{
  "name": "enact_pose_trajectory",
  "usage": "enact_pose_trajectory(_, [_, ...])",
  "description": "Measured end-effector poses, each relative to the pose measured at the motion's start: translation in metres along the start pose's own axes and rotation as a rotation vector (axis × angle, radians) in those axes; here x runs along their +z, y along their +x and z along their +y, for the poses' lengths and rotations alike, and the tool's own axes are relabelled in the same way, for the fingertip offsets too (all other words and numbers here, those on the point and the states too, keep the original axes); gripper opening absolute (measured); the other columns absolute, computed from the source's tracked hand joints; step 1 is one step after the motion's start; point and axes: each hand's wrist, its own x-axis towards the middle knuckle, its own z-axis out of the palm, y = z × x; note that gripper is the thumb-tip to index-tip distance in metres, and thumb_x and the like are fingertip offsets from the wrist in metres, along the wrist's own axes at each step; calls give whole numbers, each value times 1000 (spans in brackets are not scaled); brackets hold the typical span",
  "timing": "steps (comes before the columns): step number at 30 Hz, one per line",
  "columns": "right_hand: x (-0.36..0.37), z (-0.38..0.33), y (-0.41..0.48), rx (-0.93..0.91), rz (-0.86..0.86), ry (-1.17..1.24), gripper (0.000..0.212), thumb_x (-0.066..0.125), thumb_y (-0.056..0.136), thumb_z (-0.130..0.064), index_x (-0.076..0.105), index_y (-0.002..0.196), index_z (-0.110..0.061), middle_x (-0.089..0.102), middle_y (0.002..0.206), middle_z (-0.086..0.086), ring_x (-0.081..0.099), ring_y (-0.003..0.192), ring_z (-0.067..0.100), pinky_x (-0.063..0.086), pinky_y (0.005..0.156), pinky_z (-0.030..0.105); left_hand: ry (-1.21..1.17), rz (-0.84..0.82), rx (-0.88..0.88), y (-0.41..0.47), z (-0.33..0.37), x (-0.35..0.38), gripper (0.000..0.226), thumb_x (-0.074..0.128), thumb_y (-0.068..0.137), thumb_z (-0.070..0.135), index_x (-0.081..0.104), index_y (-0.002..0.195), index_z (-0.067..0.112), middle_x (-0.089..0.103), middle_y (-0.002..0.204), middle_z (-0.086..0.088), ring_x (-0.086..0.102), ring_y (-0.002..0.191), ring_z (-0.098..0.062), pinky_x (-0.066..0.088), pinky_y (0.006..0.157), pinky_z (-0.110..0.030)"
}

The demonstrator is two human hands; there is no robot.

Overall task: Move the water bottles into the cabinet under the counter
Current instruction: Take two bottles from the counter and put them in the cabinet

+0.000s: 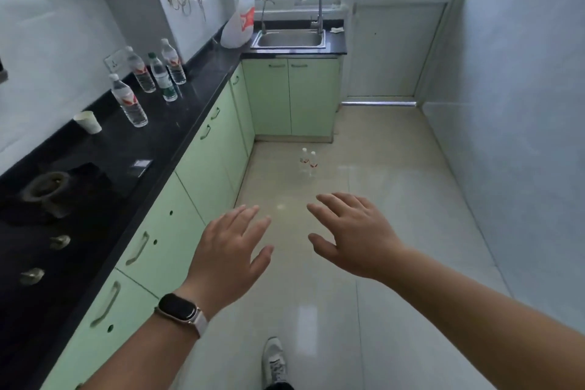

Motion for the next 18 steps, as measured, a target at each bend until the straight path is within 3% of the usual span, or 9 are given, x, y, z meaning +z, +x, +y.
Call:
enact_pose_trajectory(7, [25, 32, 100, 81, -40, -73, 56, 41, 88, -55, 62, 126, -21, 64, 127, 5, 60, 115, 29, 48, 94, 38, -63, 6, 20, 95, -76, 54, 50, 48, 87, 46, 65, 125, 20, 63, 132, -7, 56, 122, -28, 45, 98, -46])
enact_pose_trajectory(18, [56, 60, 283, 64, -22, -54, 58, 40, 90, -56, 61, 129, -19, 62, 129, 6, 57, 118, 31, 45, 98, 40, -39, -28, 16, 234, -204, 77, 51, 48, 88, 47, 64, 128, 20, 63, 132, -7, 58, 124, -30, 47, 99, -49])
